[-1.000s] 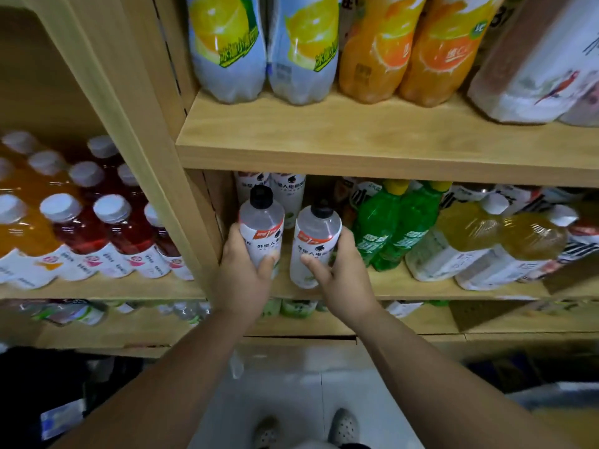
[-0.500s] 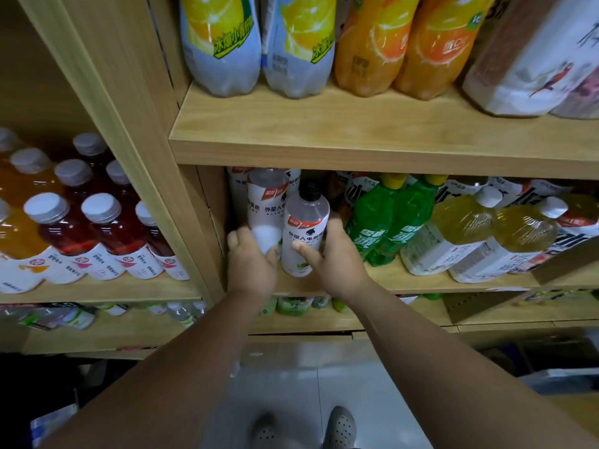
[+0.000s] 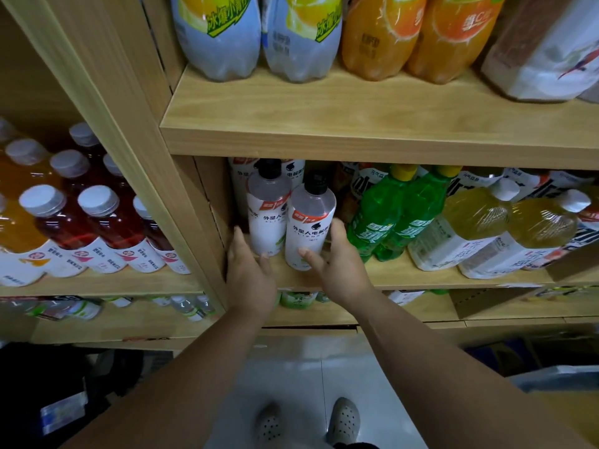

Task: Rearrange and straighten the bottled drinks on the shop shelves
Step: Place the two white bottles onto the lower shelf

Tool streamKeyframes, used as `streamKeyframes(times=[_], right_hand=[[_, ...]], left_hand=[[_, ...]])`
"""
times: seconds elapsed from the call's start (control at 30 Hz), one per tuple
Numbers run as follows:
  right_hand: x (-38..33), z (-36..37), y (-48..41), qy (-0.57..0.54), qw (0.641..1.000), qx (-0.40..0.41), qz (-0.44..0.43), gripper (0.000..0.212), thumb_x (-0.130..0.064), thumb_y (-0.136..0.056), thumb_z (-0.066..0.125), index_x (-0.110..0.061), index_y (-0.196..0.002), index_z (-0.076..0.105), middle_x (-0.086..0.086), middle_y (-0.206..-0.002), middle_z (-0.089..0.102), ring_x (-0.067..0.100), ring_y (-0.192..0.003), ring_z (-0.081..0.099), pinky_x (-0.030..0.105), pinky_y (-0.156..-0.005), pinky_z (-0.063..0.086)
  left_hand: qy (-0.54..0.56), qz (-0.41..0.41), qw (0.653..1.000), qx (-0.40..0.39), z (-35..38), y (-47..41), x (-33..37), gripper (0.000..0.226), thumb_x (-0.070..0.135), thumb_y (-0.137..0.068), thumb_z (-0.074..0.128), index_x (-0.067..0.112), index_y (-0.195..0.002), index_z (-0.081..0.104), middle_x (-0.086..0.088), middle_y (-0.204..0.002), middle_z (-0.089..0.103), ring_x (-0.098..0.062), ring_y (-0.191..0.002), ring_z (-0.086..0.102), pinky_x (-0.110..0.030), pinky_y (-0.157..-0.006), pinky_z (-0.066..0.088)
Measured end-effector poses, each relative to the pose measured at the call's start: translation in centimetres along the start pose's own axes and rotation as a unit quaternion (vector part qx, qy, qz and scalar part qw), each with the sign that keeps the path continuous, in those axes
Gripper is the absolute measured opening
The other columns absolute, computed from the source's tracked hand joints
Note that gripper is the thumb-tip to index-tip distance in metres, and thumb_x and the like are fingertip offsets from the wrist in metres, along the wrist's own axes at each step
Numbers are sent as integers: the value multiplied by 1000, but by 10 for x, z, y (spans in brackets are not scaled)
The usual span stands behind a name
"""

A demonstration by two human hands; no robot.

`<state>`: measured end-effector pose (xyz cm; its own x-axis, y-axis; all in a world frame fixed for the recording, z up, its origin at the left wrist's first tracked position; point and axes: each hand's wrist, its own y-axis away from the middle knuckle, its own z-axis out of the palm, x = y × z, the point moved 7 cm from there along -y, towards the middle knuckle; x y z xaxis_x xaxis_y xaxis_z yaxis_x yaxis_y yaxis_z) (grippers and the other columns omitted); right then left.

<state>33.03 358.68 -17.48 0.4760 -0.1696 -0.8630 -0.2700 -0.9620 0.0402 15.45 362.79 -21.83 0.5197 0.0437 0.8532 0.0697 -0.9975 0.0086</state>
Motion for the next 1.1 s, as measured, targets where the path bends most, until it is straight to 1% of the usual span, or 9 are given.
streamKeyframes(times=[0.07, 0.17, 0.37, 0.47, 0.57, 0.67, 0.77, 0.93, 1.1], right_hand=[[0, 3, -8, 10, 1000, 0, 12, 39, -27, -95, 71, -16, -122, 44, 5, -124, 67, 24, -111, 65, 49, -92, 55], [-3, 2, -23, 26, 999, 2, 24, 49, -31, -95, 71, -10, -131, 45, 11, -127, 66, 30, -114, 64, 47, -92, 54], [-10, 9, -39, 51, 998, -36, 3, 64, -37, -91, 73, -20, -143, 41, 5, -133, 66, 27, -117, 64, 50, -96, 55], [-13, 18, -39, 47, 998, -44, -2, 62, -36, -90, 74, -21, -142, 43, 4, -132, 66, 25, -118, 64, 47, -97, 55], [-14, 23, -38, 42, 999, -31, -11, 65, -38, -88, 73, -19, -142, 41, 8, -130, 66, 28, -117, 64, 50, -95, 55], [-10, 21, -41, 28, 1000, -1, 7, 58, -36, -91, 74, -9, -134, 46, 13, -120, 69, 32, -108, 66, 49, -88, 56], [-10, 17, -45, 27, 999, 24, 13, 51, -32, -93, 73, -2, -126, 47, 11, -101, 69, 29, -93, 66, 40, -74, 52], [-20, 20, -50, 50, 998, 33, -18, 61, -27, -93, 74, 0, -137, 42, 20, -120, 69, 37, -109, 65, 47, -86, 55], [-18, 25, -54, 29, 999, 20, -32, 65, -24, -93, 74, -8, -145, 39, 11, -135, 64, 29, -122, 61, 29, -91, 47]], left_hand=[[11, 14, 1000, -14, -4, 10, 3, 70, 8, -101, 51, 20, -162, 17, -8, -164, 27, -25, -145, 42, -51, -113, 42], [34, 25, 999, -26, -11, 22, 8, 67, 4, -101, 49, 20, -161, 23, -5, -160, 27, -18, -140, 47, -45, -112, 45], [76, 12, 993, -87, -4, 25, 14, 71, 9, -103, 49, 26, -163, 15, 6, -166, 16, -10, -144, 41, -42, -116, 41], [84, -14, 992, -89, 2, 18, 11, 76, 24, -99, 48, 26, -163, 7, 8, -171, 6, -10, -152, 28, -45, -121, 32], [77, -29, 994, -73, 4, 9, 6, 86, 39, -87, 42, 26, -163, 3, 5, -171, 6, -11, -156, 16, -46, -125, 24], [92, -47, 992, -74, 4, 1, 2, 86, 41, -86, 43, 33, -161, 2, 5, -171, 10, -9, -156, 14, -47, -125, 23], [102, -54, 991, -69, 3, -6, -4, 86, 40, -85, 45, 36, -160, 3, 4, -171, 14, -9, -155, 17, -48, -125, 23], [96, -57, 991, -77, 1, -5, -4, 86, 34, -83, 43, 34, -161, 5, 2, -170, 19, -10, -155, 21, -49, -123, 27], [81, -39, 991, -97, -7, -3, -6, 86, 27, -79, 40, 51, -153, 4, 3, -169, 20, -15, -150, 33, -61, -112, 40]])
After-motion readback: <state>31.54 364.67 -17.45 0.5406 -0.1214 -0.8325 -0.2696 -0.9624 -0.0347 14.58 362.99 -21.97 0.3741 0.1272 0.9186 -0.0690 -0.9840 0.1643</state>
